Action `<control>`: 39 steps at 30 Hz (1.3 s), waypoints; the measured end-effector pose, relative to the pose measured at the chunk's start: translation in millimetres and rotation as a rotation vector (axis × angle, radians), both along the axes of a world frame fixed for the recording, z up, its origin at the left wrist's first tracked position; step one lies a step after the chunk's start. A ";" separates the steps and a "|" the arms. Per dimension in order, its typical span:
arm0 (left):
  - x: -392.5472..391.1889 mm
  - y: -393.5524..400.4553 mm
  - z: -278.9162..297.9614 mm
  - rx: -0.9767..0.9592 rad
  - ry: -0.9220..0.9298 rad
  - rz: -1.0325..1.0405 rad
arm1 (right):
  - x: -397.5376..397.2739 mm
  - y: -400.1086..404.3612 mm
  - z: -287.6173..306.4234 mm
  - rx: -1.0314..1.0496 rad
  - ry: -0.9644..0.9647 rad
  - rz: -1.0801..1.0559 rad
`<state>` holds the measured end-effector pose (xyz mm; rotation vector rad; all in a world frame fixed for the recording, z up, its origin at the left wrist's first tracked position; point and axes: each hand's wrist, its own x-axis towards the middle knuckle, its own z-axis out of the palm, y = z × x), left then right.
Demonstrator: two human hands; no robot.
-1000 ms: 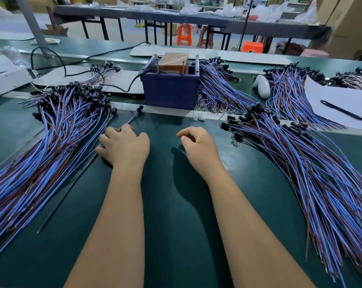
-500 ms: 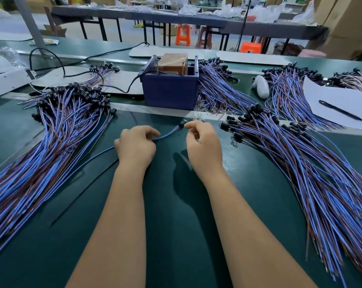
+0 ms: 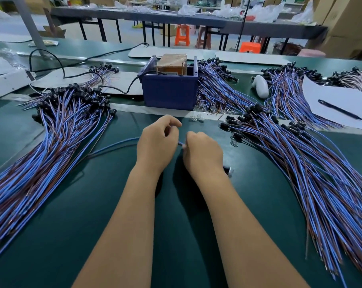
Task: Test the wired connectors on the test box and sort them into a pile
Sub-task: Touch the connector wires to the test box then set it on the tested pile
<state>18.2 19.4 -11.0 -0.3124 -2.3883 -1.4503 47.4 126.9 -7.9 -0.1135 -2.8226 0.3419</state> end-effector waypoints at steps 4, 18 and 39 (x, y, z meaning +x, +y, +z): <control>1.7 4.1 -1.0 -0.130 -0.146 -0.045 | -0.3 6.6 7.2 -0.066 -0.059 -0.091; -10.0 4.4 -2.5 0.191 -0.412 0.039 | 1.8 0.5 2.3 -0.819 -0.007 0.112; -2.2 -3.4 -2.5 -0.414 -0.116 0.450 | -0.3 -10.0 -6.0 -0.255 -0.066 0.088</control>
